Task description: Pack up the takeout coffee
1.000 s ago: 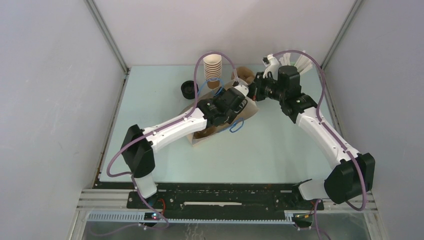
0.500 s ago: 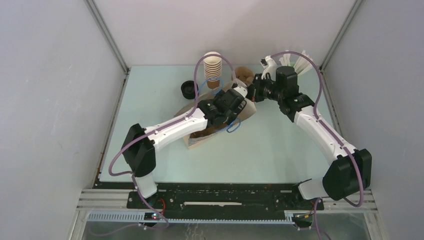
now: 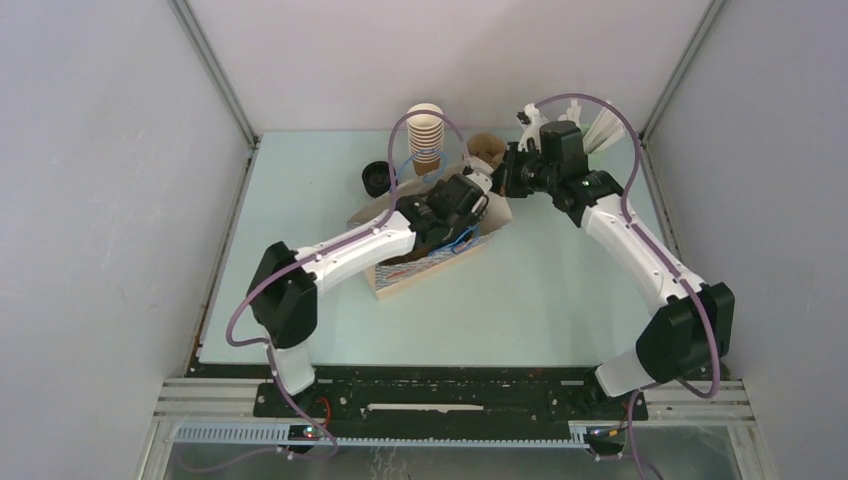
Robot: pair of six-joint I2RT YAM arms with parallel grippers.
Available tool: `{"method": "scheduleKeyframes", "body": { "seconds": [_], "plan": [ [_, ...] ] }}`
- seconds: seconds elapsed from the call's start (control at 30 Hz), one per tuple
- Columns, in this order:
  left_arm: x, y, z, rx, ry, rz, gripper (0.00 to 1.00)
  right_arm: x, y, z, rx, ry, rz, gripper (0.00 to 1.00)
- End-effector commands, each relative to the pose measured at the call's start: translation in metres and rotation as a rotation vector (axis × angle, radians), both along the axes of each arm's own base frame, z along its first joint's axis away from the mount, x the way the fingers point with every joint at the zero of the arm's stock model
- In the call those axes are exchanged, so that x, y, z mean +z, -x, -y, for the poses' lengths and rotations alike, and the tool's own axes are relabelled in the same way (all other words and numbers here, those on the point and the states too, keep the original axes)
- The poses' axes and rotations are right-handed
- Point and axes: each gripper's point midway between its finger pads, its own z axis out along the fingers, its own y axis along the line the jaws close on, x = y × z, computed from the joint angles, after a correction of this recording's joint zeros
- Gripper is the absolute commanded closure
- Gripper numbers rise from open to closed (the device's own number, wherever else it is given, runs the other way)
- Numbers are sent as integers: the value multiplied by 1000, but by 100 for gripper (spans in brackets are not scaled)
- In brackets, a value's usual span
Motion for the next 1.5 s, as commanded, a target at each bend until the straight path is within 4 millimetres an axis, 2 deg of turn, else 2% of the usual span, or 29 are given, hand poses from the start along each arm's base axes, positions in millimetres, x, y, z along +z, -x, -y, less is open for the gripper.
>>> {"method": "scheduleKeyframes", "body": {
  "seconds": [0.0, 0.1, 0.2, 0.3, 0.4, 0.6, 0.77, 0.9, 1.03, 1.13, 1.27, 1.47],
  "plan": [
    [-42, 8, -12, -58, -109, -115, 66, 34, 7, -30, 69, -55, 1, 95],
    [-47, 5, -14, -53, -98, -133, 66, 32, -1, -33, 53, -50, -28, 91],
    [-50, 2, -13, -56, -95, -142, 66, 32, -7, -33, 39, -25, -55, 79],
    [-53, 1, -14, -53, -99, -152, 66, 37, -12, -28, 15, 3, -81, 64],
    [-55, 0, -17, -51, -93, -168, 66, 54, -19, -17, -10, 21, -76, 42],
    [-60, -4, -25, -52, -101, -215, 66, 92, -23, 23, -71, 121, -9, 8],
    [-67, -5, -24, -59, -102, -257, 66, 112, -13, 59, -162, 177, 49, 6],
    [-76, -7, -25, -50, -104, -299, 67, 114, -1, 72, -177, 204, 73, 5],
    [-83, -13, -32, -44, -107, -347, 67, 110, 8, 78, -178, 214, 73, 5],
    [-79, -18, -36, -27, -111, -341, 68, 109, 13, 80, -168, 218, 79, 5],
    [-80, -24, -32, -37, -72, -361, 68, 107, 16, 82, -165, 223, 78, 5],
    [-87, -28, -42, -54, -135, -384, 68, 106, 20, 82, -154, 220, 76, 5]
  ]
}}
